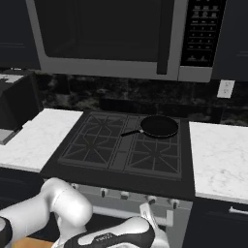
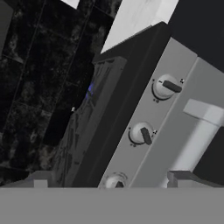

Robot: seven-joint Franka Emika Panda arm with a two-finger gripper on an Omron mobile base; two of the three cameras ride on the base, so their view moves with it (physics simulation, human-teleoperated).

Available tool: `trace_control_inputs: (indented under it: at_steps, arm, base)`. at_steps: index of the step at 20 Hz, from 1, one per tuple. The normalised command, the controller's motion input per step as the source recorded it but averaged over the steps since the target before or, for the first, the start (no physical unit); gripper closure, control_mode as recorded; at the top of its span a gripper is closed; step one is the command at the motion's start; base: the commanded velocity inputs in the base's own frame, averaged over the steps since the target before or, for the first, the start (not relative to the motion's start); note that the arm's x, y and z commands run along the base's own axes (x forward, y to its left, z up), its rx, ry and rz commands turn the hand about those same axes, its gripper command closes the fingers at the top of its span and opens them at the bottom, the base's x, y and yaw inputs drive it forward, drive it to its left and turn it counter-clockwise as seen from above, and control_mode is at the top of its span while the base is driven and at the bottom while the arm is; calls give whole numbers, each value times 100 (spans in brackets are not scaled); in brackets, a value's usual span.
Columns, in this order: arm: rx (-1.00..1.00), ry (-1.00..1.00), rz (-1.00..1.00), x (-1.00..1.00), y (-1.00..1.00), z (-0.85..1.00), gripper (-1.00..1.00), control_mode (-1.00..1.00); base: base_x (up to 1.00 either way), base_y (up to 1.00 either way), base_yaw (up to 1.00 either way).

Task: Turn off the rear right burner of the stove.

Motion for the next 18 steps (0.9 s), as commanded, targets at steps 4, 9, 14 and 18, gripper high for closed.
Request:
trace_control_inputs:
  at_steps: [4,9,14,18]
  arm:
    - [0,0,0,27,0,-3,-100,-100]
    - [0,0,0,21,3,-21,-100,-100]
    - [0,0,1,11,4,-31,-100,-100]
    - [2,0,2,11,0,-20,-100,-100]
  base:
    - [0,0,0]
    - [0,0,0]
    - [0,0,0]
    - [0,0,0]
